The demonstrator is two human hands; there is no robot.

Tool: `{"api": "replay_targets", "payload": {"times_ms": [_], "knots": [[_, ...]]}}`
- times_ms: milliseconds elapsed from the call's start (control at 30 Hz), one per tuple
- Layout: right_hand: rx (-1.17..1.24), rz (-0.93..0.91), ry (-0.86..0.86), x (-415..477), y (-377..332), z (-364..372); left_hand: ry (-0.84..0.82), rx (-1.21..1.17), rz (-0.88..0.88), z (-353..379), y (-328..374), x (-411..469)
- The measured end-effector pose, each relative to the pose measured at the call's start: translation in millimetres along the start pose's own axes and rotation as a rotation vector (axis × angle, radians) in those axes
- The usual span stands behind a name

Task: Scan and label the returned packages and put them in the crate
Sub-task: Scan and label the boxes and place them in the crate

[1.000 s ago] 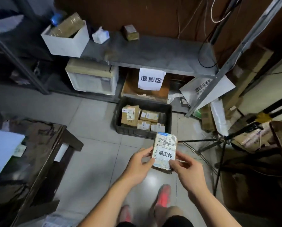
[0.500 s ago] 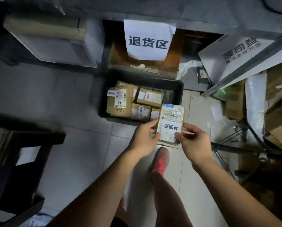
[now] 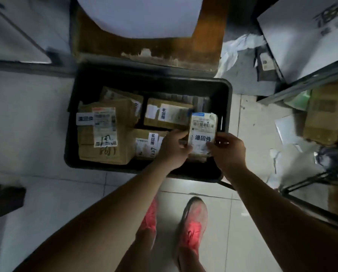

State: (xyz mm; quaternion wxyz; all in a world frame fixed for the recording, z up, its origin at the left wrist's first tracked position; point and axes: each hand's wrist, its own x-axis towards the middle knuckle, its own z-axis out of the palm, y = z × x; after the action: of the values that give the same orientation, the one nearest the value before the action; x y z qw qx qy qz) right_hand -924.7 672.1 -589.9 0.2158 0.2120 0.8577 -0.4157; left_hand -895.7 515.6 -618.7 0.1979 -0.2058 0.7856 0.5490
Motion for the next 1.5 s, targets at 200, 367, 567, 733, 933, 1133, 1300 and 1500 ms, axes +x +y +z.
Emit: {"api": "replay_targets", "payload": {"times_ms": [200, 367, 567, 733, 933, 1133, 1300, 1500], "knots": [[-0.13, -0.084, 0.033, 88, 10, 27, -0.036, 0.028, 0.033, 18, -18, 93], [-0.251, -0.075, 0.11, 125, 5, 60, -0.059, 0.054, 0.027, 22, -33, 138], [-0.213, -0.035, 0.095, 139, 24, 77, -0.009, 0.083, 0.067, 30, -52, 153], [-0.225, -0.072, 0.156, 136, 32, 83, -0.02, 0.05, 0.08, 38, -54, 158], [-0.211, -0.022, 0.205, 136, 27, 81, -0.024, -0.041, 0.049, 43, -54, 159], [-0.275, -0.071, 0.252, 127, 32, 79, -0.04, -0.032, 0.044, 49, -57, 154], [-0.199, -0.032, 0.191, 133, 38, 90, -0.029, 0.095, 0.055, 43, -61, 157], [-0.088, 0.001, 0.088, 131, 39, 91, 0.028, 0.218, 0.066, 32, -61, 157]]}}
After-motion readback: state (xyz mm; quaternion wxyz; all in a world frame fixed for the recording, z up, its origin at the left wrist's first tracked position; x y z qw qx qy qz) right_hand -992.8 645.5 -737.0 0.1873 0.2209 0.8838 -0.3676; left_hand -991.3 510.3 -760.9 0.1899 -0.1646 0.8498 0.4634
